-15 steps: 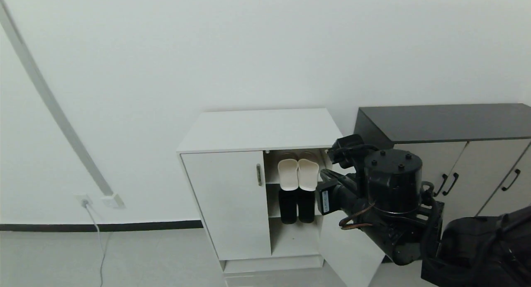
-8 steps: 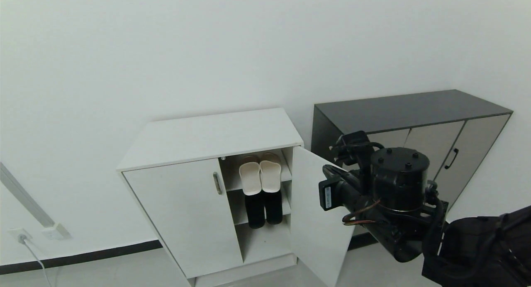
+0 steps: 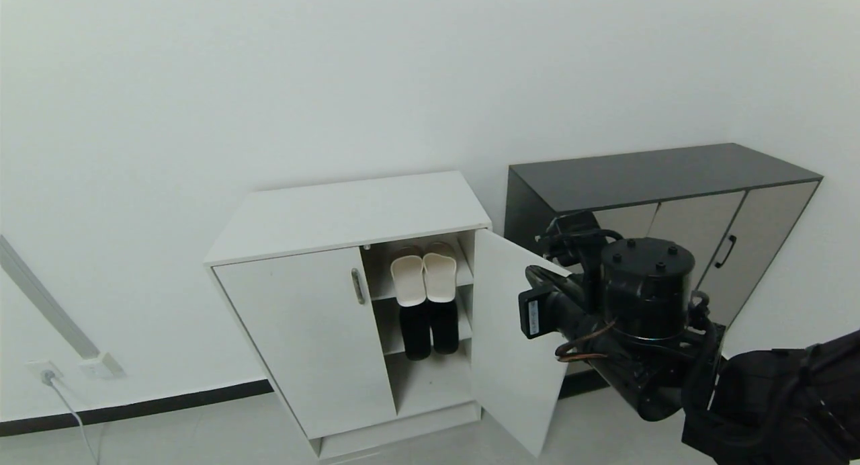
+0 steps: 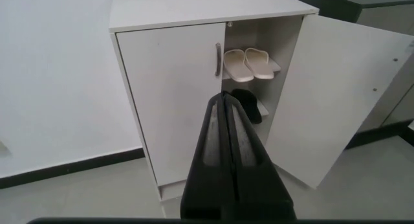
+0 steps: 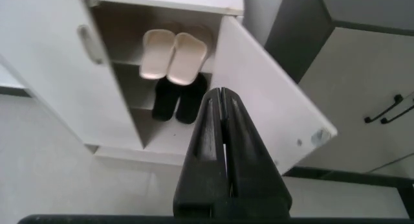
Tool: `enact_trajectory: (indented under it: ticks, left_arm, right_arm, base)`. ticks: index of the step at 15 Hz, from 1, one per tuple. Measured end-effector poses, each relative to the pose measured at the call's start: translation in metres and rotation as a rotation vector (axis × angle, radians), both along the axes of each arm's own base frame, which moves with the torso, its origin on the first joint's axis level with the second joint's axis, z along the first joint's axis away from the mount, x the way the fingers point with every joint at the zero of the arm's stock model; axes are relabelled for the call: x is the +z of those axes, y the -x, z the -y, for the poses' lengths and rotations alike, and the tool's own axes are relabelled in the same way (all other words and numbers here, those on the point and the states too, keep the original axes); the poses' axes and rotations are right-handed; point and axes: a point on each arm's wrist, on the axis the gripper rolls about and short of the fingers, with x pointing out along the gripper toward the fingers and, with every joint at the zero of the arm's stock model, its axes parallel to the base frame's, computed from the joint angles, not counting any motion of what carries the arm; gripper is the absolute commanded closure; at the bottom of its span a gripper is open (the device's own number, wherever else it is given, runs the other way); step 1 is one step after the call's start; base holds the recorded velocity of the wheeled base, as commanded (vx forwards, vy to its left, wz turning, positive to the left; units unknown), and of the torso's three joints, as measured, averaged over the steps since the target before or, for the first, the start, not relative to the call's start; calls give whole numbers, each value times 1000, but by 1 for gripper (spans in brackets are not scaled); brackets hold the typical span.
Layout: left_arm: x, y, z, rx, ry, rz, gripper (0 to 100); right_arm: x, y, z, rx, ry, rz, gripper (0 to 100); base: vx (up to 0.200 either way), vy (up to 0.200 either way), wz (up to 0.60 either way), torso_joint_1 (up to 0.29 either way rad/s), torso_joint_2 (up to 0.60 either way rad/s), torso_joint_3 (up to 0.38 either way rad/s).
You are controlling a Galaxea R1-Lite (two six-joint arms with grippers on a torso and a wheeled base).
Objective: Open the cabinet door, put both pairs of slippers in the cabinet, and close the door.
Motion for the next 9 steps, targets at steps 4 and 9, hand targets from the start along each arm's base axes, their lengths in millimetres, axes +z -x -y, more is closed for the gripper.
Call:
enact_trajectory:
  ticks: [4,9]
  left_arm:
    - [0,0,0,2,0,0,100]
    - [0,0,0,2,0,-1,100]
  right_arm:
    - [4,-19,6,-52,-15,13,100]
    - [23,-90,29,-167,-27,-61,100]
  base:
    - [0,0,0,0,0,0]
    - [0,0,0,0,0,0]
